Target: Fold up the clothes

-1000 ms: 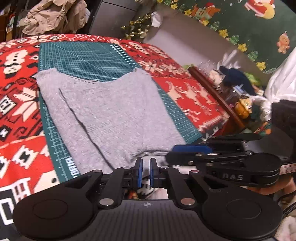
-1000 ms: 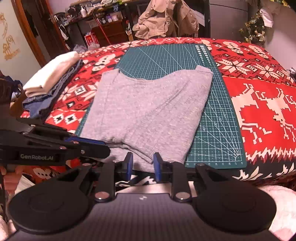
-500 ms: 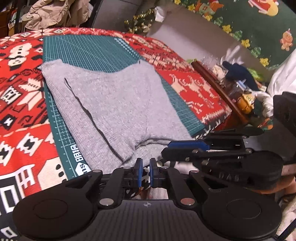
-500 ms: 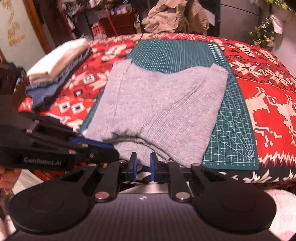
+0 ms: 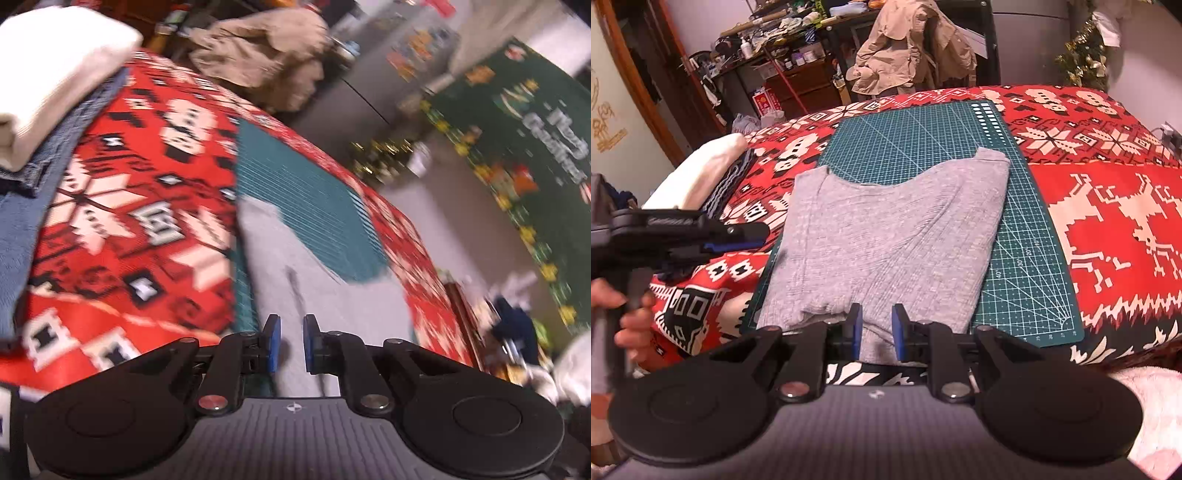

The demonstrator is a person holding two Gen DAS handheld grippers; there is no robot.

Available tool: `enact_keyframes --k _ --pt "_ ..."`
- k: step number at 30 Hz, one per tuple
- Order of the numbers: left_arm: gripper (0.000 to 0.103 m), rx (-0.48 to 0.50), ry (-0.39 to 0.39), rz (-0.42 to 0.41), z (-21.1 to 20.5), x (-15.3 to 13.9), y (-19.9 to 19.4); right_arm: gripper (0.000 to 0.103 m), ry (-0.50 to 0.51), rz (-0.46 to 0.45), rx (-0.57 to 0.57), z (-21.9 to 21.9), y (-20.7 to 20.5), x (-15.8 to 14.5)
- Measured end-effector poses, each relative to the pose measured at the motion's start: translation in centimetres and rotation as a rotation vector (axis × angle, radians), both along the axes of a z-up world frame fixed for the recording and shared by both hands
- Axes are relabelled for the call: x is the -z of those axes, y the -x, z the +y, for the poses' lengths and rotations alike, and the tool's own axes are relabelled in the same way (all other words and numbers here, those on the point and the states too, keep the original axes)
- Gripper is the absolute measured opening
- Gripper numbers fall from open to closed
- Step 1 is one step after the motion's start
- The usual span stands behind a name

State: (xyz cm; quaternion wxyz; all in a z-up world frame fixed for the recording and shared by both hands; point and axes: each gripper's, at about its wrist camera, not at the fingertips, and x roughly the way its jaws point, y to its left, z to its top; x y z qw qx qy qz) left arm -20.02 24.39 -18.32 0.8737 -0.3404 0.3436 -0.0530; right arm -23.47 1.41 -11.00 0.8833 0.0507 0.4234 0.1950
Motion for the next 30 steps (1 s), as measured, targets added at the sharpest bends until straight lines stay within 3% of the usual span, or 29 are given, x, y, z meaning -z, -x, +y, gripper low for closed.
enact_keyframes --k 8,12,17,21,30 --pt "0.015 0.007 -0.102 -0.004 -1.0 0.9 -2.0 0.019 -0.002 0.003 0.018 -0.8 -0.3 0.2" --pt "0.009 0.025 -0.174 -0.006 -2.1 0.6 -2.1 0.019 -0.006 0.014 0.026 -1.1 -0.7 0.5" --pt "0.004 -0.011 -0.175 0.023 -2.2 0.4 -2.4 0.019 -0.023 0.022 0.039 -1.5 -1.0 0.9" --pt "0.004 -0.016 -0.227 -0.05 -3.3 -2.2 -1.9 0.019 -0.042 0.02 0.062 -2.4 -1.2 0.8" --pt "0.004 0.199 -0.429 -0.196 -10.6 -8.3 -3.9 0.019 -0.097 -0.009 0.166 -6.3 -1.2 0.2"
